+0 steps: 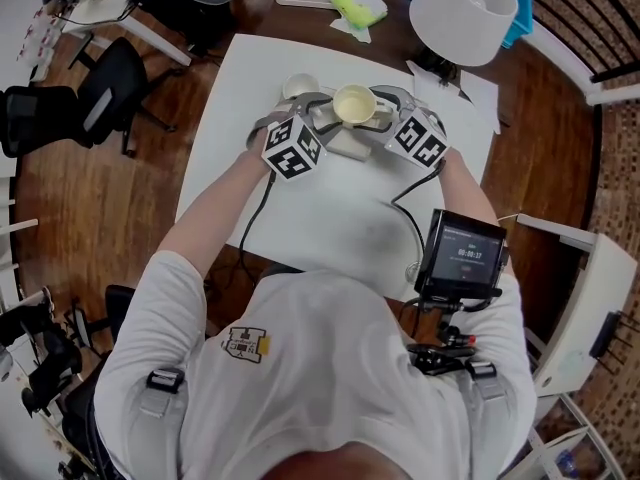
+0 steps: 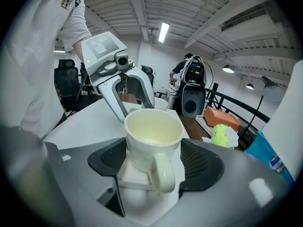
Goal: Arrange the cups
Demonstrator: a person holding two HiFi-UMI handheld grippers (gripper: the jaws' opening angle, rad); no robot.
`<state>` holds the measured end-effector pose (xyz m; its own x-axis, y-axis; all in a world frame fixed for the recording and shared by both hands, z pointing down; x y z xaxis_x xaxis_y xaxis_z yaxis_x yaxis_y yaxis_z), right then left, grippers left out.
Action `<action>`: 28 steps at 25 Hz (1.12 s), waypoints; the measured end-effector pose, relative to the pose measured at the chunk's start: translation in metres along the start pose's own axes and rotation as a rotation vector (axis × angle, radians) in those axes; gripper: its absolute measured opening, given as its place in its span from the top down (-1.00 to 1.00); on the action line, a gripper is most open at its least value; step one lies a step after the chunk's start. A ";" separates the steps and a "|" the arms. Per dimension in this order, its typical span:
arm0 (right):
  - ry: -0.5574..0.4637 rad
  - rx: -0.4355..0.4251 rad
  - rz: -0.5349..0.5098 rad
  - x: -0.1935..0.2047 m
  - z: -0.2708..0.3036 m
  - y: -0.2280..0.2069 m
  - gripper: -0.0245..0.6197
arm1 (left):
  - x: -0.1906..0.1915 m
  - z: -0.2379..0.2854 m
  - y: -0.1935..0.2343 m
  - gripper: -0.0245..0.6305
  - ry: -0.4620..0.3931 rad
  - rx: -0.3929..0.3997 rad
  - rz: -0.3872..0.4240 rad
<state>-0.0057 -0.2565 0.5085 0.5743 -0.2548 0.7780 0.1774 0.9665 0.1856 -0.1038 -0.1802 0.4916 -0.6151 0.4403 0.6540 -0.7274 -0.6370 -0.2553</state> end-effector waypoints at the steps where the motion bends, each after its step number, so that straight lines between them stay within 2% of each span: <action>1: -0.001 0.001 -0.001 0.000 0.001 0.000 -0.19 | 0.001 0.000 0.000 0.28 0.000 -0.006 0.001; 10: -0.037 0.025 0.044 0.006 0.004 0.001 -0.19 | 0.003 0.001 -0.001 0.32 -0.006 -0.020 -0.005; 16: -0.036 0.050 0.030 -0.004 -0.006 0.020 -0.20 | 0.003 -0.016 -0.015 0.33 -0.024 -0.033 -0.004; 21: -0.028 0.051 0.030 -0.002 0.000 0.009 -0.20 | 0.002 -0.009 -0.005 0.33 -0.020 -0.036 -0.003; 28: -0.031 0.068 0.029 -0.004 -0.009 0.016 -0.21 | 0.008 -0.017 -0.014 0.33 -0.047 -0.080 0.007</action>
<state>0.0022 -0.2399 0.5030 0.5532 -0.2269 0.8016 0.1058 0.9735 0.2025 -0.1034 -0.1573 0.4882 -0.6064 0.4048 0.6844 -0.7464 -0.5867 -0.3143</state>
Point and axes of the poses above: the fingertips, and each gripper's own axes: z forward along the fingers, y to its left, x out of its underside, the point moved 7 cm from there along -z, backward along the fingers, and after that the axes turned 3 degrees about x, right-handed, at the moved point
